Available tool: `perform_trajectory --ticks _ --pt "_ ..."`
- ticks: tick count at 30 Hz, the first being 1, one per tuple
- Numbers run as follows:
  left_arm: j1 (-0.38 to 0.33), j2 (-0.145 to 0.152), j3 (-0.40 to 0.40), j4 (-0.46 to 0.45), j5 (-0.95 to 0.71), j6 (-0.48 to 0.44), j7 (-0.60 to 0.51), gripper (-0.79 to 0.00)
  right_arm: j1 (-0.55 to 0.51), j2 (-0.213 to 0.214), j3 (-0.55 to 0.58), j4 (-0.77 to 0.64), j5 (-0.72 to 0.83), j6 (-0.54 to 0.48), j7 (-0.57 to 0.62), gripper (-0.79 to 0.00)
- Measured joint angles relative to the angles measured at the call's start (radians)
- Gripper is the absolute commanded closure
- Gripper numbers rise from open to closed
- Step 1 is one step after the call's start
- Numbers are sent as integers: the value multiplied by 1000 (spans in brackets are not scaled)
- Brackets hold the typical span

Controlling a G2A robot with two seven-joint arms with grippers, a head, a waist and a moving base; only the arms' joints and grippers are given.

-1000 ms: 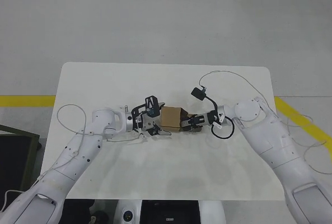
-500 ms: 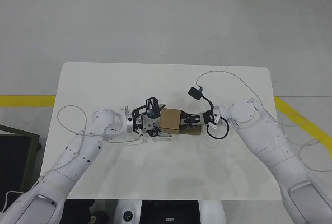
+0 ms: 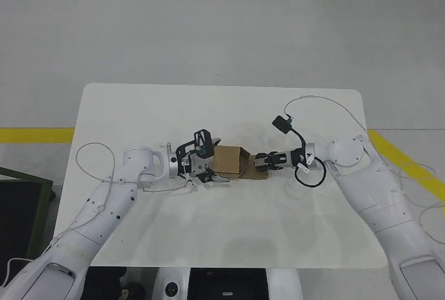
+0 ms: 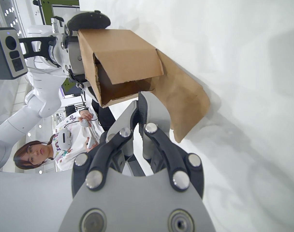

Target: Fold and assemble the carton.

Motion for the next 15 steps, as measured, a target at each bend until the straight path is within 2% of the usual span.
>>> perform_trajectory --ticks 7,15 --pt "1 -2 -1 1 4 -5 1 -785 47 -22 -46 65 17 -31 -23 0" --pt "2 -3 -1 4 8 -10 3 -785 88 -50 -106 113 58 -65 15 0"
